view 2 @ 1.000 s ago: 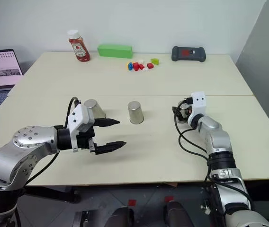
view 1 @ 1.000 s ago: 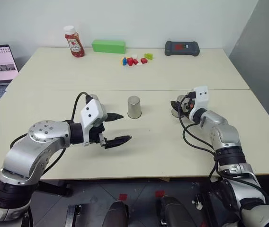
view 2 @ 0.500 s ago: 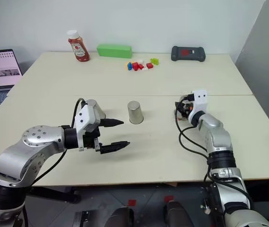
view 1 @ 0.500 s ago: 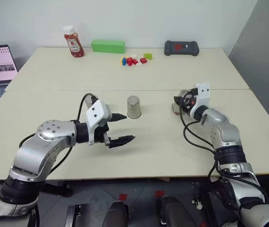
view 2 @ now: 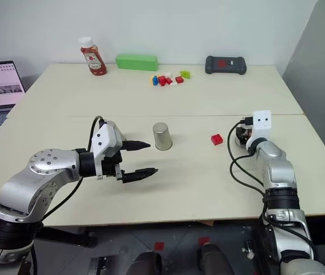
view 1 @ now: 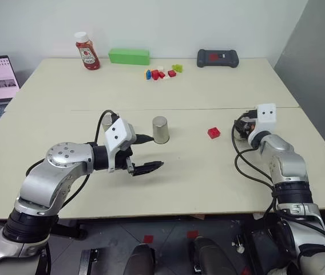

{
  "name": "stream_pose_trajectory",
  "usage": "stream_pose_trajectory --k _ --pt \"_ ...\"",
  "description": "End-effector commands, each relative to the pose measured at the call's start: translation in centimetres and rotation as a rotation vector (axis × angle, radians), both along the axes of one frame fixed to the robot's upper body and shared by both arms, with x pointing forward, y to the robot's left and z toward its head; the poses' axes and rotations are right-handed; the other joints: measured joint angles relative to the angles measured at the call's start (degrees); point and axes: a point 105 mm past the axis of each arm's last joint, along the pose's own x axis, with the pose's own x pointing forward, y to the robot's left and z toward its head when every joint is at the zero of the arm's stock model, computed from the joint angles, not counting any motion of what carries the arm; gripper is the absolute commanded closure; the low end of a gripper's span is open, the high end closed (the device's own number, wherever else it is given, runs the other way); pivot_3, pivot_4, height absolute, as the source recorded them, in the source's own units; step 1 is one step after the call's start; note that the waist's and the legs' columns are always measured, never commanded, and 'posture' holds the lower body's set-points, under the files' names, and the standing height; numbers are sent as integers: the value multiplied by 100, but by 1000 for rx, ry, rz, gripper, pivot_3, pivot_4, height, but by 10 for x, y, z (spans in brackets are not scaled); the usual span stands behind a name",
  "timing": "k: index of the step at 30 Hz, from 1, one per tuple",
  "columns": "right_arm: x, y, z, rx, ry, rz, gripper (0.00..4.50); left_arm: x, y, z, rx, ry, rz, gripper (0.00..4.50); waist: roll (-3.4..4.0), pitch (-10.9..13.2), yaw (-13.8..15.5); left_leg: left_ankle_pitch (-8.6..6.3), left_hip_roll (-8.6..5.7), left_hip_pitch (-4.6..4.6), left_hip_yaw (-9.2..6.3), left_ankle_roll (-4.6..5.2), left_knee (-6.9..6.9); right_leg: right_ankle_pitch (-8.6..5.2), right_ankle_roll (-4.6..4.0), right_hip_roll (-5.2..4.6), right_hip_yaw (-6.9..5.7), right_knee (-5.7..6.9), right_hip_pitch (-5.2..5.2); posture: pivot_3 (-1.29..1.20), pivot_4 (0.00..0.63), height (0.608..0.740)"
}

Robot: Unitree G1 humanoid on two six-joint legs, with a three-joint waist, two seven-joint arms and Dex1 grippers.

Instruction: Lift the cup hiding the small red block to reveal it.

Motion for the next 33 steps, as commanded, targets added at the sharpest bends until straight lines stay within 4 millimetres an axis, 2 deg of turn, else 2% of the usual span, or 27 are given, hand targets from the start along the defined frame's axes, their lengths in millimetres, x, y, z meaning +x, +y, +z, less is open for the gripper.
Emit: stream_pose_trajectory --k 1,2,5,7,8,11,13,16,18,23,26,29,33 --pt "6 -5 17 27 -57 -34 1513 -2 -3 8 -4 -38 -20 0 0 0 -16 0 0 0 1 0 0 0 0 0 0 0 0 0 150 740" --pt "6 -6 16 40 -57 -37 1153 -2 -3 8 -5 -38 -20 0 0 0 -24 0 0 0 1 0 0 0 0 0 1 0 0 0 150 740" --pt "6 -8 22 104 -78 -50 696 -2 -3 8 -7 -38 -20 0 0 0 -30 0 0 0 0 0 0 0 0 0 1 0 0 0 150 740" --pt "6 -8 28 128 -101 -45 148 -2 -3 8 -9 -38 -19 0 0 0 -31 0 0 0 0 0 0 0 0 0 1 0 0 0 150 740" --pt "5 -8 32 131 -116 -40 30 -2 -3 8 -9 -38 -19 0 0 0 -32 0 0 0 0 0 0 0 0 0 1 0 0 0 150 740" --pt "1 -5 53 121 -198 -14 30 -2 -3 8 -13 -39 -14 0 1 0 -32 0 0 0 1 0 0 0 0 0 1 0 0 0 150 740" --pt "-6 1 75 98 -282 34 30 -2 -1 9 -13 -42 -5 0 1 1 -30 0 0 0 0 0 0 0 0 0 1 0 0 0 150 740" --pt "-27 19 105 40 -408 187 30 -3 7 9 -14 -45 28 0 2 1 -30 0 0 -1 0 0 -2 0 1 0 1 0 -1 0 150 740" --pt "-45 29 114 -5 -433 304 30 -3 14 11 -13 -52 61 0 2 1 -25 0 1 -2 -2 0 -4 -1 1 0 -2 -2 -1 0 150 740" --pt "-90 39 104 -48 -357 544 30 -8 43 15 2 -65 181 0 2 1 1 -1 1 -2 -5 1 -3 -1 1 -2 -3 -4 1 0 150 740" --pt "-108 40 92 -79 -288 622 30 -12 57 15 18 -70 238 0 2 1 9 -1 1 1 -5 1 -3 -4 3 -2 -3 -5 3 0 150 740" --pt "-132 37 71 -89 -179 712 30 -21 76 11 50 -63 297 0 2 1 8 -1 2 4 -3 1 1 -3 4 -2 -2 -4 4 0 150 740" --pt "-145 30 53 -102 -87 743 30 -27 92 7 84 -45 341 0 2 1 17 -1 3 12 -3 1 4 -4 4 -2 -4 -4 12 0 150 740"
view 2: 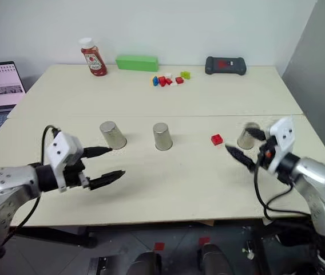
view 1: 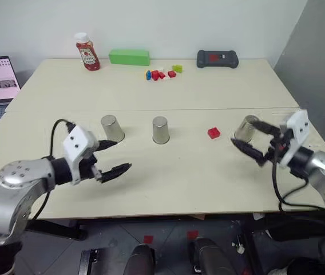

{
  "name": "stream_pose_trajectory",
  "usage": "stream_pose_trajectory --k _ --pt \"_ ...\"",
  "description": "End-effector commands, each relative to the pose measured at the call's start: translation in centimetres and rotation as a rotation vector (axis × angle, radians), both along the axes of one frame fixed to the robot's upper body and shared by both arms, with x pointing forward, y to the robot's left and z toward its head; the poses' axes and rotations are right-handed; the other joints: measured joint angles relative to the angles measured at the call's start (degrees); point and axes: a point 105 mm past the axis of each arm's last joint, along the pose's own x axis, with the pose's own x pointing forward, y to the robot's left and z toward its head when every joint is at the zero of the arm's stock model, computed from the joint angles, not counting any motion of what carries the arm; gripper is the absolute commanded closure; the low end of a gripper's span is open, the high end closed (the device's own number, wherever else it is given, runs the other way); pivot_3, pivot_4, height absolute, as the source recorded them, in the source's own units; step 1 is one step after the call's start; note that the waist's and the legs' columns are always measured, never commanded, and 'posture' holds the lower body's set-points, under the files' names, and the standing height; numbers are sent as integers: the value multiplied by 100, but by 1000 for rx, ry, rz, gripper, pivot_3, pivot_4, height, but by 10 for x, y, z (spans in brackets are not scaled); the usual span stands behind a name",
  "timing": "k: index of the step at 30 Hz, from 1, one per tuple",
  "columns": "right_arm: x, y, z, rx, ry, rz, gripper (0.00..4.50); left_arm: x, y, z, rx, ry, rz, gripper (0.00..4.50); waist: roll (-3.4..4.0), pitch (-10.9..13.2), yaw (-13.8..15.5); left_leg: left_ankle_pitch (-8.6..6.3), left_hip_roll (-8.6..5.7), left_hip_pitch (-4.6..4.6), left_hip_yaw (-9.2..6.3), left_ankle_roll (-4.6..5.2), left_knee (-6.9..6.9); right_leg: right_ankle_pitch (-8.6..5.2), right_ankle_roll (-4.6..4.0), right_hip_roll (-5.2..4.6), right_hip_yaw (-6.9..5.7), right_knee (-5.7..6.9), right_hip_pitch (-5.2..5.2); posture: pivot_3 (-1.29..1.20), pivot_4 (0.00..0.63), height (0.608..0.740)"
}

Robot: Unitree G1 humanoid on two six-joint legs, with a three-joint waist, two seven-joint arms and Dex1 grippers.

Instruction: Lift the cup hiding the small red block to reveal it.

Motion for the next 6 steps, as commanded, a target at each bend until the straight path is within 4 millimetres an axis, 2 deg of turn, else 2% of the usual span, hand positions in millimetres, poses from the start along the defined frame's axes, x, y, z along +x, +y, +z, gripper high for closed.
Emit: stream_pose_trajectory --k 1,6 --pt "-12 -3 3 -34 -11 34 30 -5 12 13 40 -45 25 0 0 0 -1 0 0 2 1 0 -1 0 0 0 2 0 0 0 150 740" --pt "-9 -7 -1 -23 -7 7 30 -6 13 13 29 -43 33 0 0 0 -1 0 -1 3 3 0 2 -6 -10 0 3 0 1 0 150 740"
